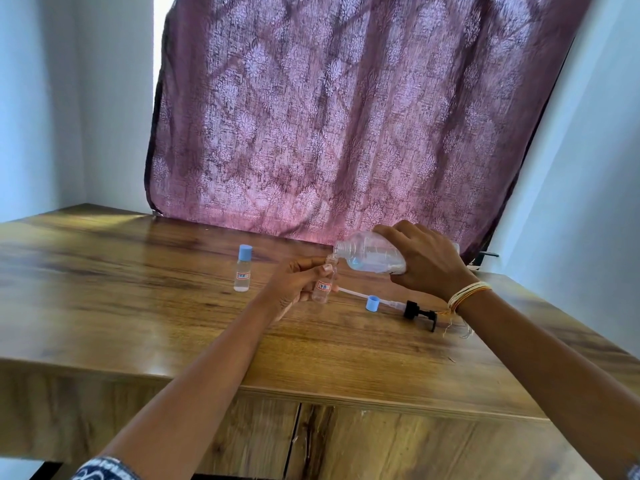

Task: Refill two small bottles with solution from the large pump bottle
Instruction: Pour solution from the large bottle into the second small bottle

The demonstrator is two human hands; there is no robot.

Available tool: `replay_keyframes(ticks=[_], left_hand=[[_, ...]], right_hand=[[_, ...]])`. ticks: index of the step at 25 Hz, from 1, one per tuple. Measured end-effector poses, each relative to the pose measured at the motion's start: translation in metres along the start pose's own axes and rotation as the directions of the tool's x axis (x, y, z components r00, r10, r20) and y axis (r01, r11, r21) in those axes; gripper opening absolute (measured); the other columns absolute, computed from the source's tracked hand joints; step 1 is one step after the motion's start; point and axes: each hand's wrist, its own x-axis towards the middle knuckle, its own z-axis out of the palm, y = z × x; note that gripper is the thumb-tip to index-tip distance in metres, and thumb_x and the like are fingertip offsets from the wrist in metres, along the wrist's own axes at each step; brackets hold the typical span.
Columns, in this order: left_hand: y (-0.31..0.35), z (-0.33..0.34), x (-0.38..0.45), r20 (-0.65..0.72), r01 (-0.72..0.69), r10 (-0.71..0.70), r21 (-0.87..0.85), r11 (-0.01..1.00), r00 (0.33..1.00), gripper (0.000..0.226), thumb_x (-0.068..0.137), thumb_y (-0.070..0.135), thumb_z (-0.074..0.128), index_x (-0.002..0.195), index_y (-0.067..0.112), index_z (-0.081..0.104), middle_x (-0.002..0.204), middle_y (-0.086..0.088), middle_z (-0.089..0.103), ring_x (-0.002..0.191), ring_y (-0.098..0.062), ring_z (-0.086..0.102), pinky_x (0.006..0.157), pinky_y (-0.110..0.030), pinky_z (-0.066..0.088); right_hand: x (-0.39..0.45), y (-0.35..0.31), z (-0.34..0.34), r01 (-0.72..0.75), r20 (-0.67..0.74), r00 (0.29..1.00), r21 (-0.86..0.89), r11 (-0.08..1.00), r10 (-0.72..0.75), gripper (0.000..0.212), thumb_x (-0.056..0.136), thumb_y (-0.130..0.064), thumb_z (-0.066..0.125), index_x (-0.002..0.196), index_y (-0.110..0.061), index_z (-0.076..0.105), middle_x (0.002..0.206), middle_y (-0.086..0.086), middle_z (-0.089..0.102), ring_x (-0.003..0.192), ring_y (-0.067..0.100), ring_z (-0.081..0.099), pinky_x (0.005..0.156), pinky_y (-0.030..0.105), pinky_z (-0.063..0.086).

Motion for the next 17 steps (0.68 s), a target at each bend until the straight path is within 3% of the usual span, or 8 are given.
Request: replay_keyframes(ticks=[4, 10, 17], left_hand=[[-0.0002, 0.0, -0.0002, -0.008, -0.007, 0.007, 0.0, 1.0, 1.0, 0.025, 0.078, 0.029, 0.071, 0.1, 0.018, 0.075, 0.099, -0.012, 0.076, 0.09, -0.029, 0.074, 0.064, -0.035, 0.059], [-0.0009, -0.001, 0.0014, -0.003, -0.007, 0.007, -0.005, 1.0, 1.0, 0.026, 0.077, 0.03, 0.072, 0.1, 0.018, 0.075, 0.099, -0.012, 0.076, 0.09, -0.029, 0.074, 0.071, -0.039, 0.06], [0.0, 0.0005, 0.0016, -0.011, -0.005, 0.005, -0.011, 1.0, 1.0, 0.022, 0.078, 0.027, 0.07, 0.097, 0.018, 0.076, 0.095, -0.01, 0.076, 0.087, -0.029, 0.074, 0.069, -0.039, 0.06]], right_hand=[[0.0, 0.0009, 0.0006, -0.005, -0.011, 1.0, 0.006, 1.0, 0.005, 0.087, 0.063, -0.043, 0.08, 0.136, -0.029, 0.034, 0.111, 0.007, 0.059, 0.088, 0.029, 0.061, 0.071, 0.04, 0.054], [0.0005, 0.0022, -0.0001, 0.01, -0.021, 1.0, -0.004, 1.0, -0.01, 0.088, 0.064, -0.042, 0.081, 0.135, -0.03, 0.032, 0.111, 0.008, 0.06, 0.087, 0.029, 0.061, 0.069, 0.04, 0.055], [0.0004, 0.0035, -0.0012, 0.007, -0.029, 1.0, -0.008, 1.0, -0.007, 0.088, 0.062, -0.04, 0.082, 0.135, -0.029, 0.035, 0.111, 0.008, 0.06, 0.088, 0.03, 0.062, 0.07, 0.04, 0.055]])
